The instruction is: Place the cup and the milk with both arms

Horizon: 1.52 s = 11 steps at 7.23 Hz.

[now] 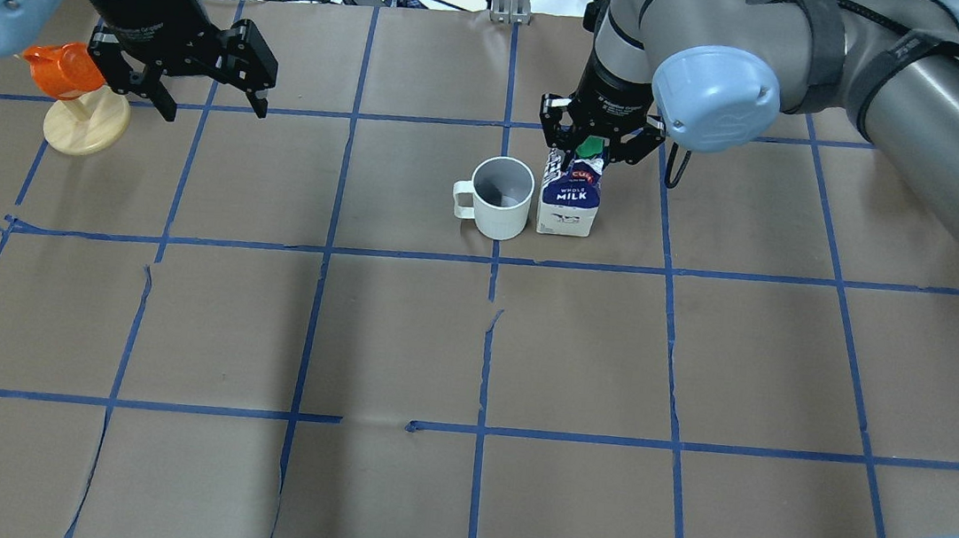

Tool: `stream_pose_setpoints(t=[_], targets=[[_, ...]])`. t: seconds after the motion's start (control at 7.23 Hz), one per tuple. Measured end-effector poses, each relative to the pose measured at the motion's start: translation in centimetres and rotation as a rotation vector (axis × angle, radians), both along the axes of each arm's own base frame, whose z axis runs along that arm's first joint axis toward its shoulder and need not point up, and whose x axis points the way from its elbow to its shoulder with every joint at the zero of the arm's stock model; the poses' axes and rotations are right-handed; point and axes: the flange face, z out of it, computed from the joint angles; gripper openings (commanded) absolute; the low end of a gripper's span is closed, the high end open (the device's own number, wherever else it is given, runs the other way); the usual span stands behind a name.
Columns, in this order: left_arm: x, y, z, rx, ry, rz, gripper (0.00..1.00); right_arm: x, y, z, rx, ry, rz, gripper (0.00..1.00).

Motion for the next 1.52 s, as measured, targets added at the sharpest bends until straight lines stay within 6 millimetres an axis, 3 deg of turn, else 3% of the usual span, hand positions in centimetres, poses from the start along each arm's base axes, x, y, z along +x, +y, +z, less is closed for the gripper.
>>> stream_pose_setpoints(t=[0.28,0.41,0.69,0.97,1.11,1.52], targets=[[-0.1,0.8,-0.2,0.005,0.001,-0.001,1.0,-0.1,0.0,0.0,-0.009,0.023,0.026,1.0],[-0.1,1.0,-0.1,0.004,-0.001,0.0,1.0,-0.3,0.1,1.2,-0.027,0.037,0.032,1.0],[-0.2,1.3,0.2,-0.001,-0.005,0.008,1.0,-1.5,1.7,7.6,-0.098,0.039,0.024,1.0],[-0.6,2.1,1.4,-0.023,-0.01,0.002,1.0,-4.0,6.0,15.1,-0.137,0.06,-0.006,1.0],[-0.7,2.6,2.2,-0.035,-0.012,-0.002,1.0,-5.0,8.0,17.2,-0.133,0.076,-0.016,1.0],[-1.0,4.2,4.0,-0.058,-0.013,-0.004,1.0,-6.1,11.1,18.4,-0.067,0.11,0.066,1.0]])
